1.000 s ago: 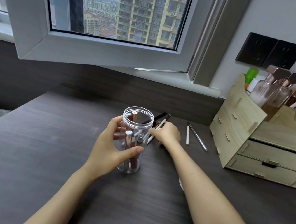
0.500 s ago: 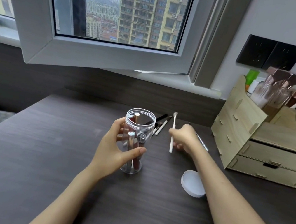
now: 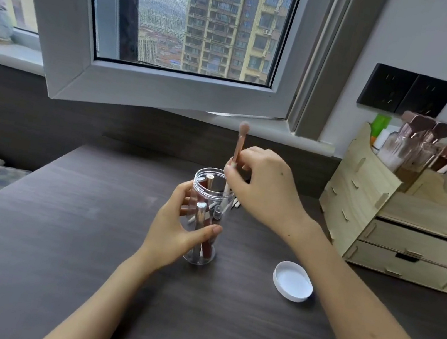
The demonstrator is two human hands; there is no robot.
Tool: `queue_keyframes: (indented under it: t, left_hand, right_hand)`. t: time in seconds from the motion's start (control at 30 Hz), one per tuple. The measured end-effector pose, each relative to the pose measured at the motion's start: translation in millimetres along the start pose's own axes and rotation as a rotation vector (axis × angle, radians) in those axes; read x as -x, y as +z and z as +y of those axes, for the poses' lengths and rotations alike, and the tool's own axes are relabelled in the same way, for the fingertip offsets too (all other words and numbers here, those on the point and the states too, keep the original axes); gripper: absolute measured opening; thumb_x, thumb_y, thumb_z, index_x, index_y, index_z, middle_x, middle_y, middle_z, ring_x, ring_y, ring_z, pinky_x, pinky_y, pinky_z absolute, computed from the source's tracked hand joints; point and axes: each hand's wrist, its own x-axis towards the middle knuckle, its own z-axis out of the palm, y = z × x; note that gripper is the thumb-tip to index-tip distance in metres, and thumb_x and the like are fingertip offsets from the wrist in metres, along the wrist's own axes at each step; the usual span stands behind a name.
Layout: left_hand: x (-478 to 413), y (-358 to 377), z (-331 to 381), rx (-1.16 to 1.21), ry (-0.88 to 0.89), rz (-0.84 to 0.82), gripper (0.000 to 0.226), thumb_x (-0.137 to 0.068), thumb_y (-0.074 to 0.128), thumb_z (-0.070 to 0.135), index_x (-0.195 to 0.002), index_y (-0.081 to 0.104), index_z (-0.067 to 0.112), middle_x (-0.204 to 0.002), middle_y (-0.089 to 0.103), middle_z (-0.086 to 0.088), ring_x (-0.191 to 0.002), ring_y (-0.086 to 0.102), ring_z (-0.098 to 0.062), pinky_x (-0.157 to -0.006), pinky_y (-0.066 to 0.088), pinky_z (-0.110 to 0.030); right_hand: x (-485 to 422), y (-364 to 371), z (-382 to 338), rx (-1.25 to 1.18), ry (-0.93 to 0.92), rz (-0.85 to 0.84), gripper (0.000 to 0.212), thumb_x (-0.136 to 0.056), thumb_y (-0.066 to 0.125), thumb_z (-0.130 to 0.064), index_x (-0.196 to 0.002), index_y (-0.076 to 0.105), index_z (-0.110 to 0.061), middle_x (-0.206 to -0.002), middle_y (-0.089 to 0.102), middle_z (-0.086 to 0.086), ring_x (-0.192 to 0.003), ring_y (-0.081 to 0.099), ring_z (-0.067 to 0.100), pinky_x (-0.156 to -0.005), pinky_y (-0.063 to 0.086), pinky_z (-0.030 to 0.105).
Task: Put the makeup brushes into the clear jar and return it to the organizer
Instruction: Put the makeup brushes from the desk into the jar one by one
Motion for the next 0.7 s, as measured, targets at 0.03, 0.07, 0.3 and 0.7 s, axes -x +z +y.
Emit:
queue_keyframes:
  t: [0.03, 0.07, 0.3, 0.7]
  left_hand:
    - [0, 0, 0, -0.002, 0.002, -0.003, 0.069, -0.056, 0.074, 0.052, -0.117, 0.04, 0.049, -0.115, 0.059, 0.019, -0.104, 0.058, 0.001, -0.084, 0.042, -0.004]
    - [0, 0, 0, -0.003, 0.003, -0.004, 0.069, -0.056, 0.074, 0.053, -0.116, 0.04, 0.049, -0.114, 0.059, 0.021, -0.104, 0.058, 0.001, -0.084, 0.042, -0.004]
    - [-1, -4, -2, -0.015, 0.002, -0.021, 0.069, -0.055, 0.075, 0.053, -0.116, 0.04, 0.049, -0.114, 0.056, 0.033, -0.103, 0.058, 0.004, -0.084, 0.041, -0.004]
    - [-8, -12, -7, -0.036, 0.008, -0.005, 0.073, -0.058, 0.075, 0.047, -0.123, 0.045, 0.034, -0.113, 0.062, 0.018, -0.102, 0.061, -0.001, -0.087, 0.043, -0.01]
  right_hand:
    - [-1, 2, 1, 0.036, -0.003, -0.065, 0.017, -0.089, 0.054, -0.024, -0.077, 0.062, -0.015, -0.083, 0.062, 0.0, -0.076, 0.049, 0.014, -0.069, 0.038, 0.022]
    - [-3, 2, 3, 0.001, 0.026, -0.14, 0.014, -0.088, 0.055, -0.022, -0.079, 0.064, -0.016, -0.091, 0.064, 0.001, -0.082, 0.051, 0.016, -0.073, 0.04, 0.025]
    - [-30, 16, 50, -0.738, 0.436, -0.19, 0.014, -0.088, 0.058, -0.012, -0.082, 0.067, -0.02, -0.085, 0.068, 0.0, -0.085, 0.059, 0.012, -0.069, 0.046, 0.022]
    - [-85, 125, 139, 0.727, -0.043, -0.493, 0.04, -0.086, 0.044, 0.003, -0.114, 0.067, -0.013, -0.119, 0.067, 0.008, -0.115, 0.053, 0.029, -0.088, 0.042, 0.035]
